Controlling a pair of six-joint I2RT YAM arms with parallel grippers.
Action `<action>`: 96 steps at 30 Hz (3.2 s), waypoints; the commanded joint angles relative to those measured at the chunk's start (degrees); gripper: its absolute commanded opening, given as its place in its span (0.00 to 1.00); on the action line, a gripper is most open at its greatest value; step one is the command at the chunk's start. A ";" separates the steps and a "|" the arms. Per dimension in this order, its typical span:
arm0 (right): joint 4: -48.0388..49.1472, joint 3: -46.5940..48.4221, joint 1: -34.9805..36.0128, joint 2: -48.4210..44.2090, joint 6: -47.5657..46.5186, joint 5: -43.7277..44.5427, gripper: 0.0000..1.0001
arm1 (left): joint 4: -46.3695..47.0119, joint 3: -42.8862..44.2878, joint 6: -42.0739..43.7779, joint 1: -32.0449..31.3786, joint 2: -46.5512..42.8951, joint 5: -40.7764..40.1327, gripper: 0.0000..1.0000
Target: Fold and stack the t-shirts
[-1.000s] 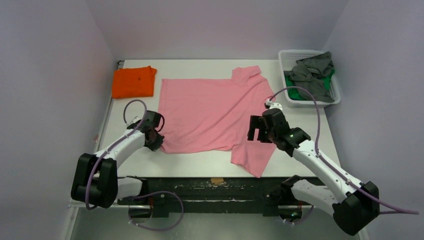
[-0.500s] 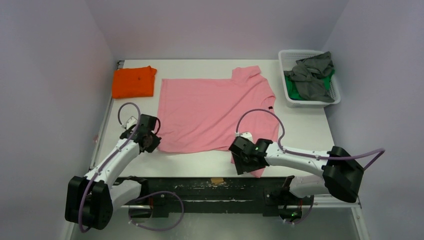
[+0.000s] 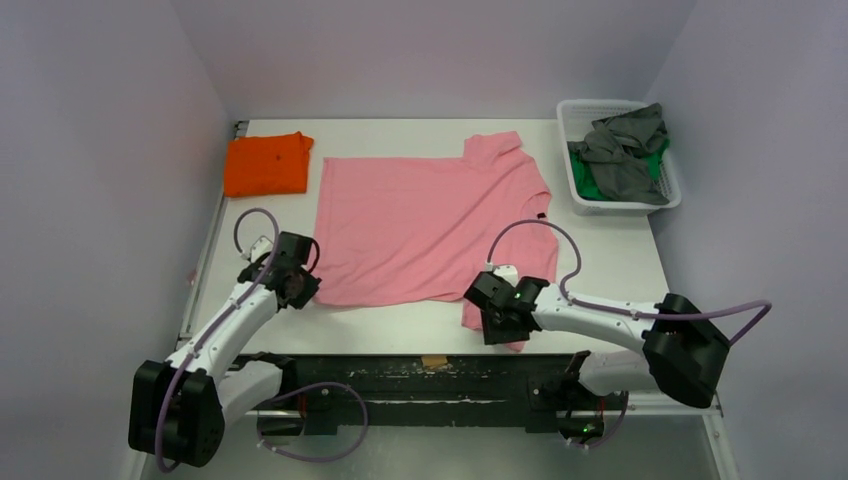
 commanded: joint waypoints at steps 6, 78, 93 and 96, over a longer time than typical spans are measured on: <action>2.00 -2.91 -6.05 -0.25 -2.56 3.09 0.34 | -1.09 -0.82 0.96 0.36 -2.59 -1.46 0.00; -1.03 57.43 -36.92 36.32 -30.64 0.59 0.00 | -5.98 29.81 -0.18 9.65 27.87 3.93 0.00; 11.81 39.61 -37.79 22.62 -29.50 -8.31 0.98 | -3.25 24.79 6.93 9.81 13.36 11.67 1.00; 16.45 31.61 -37.73 18.59 -28.76 -13.99 0.98 | 4.03 20.69 11.53 8.77 12.73 19.80 1.00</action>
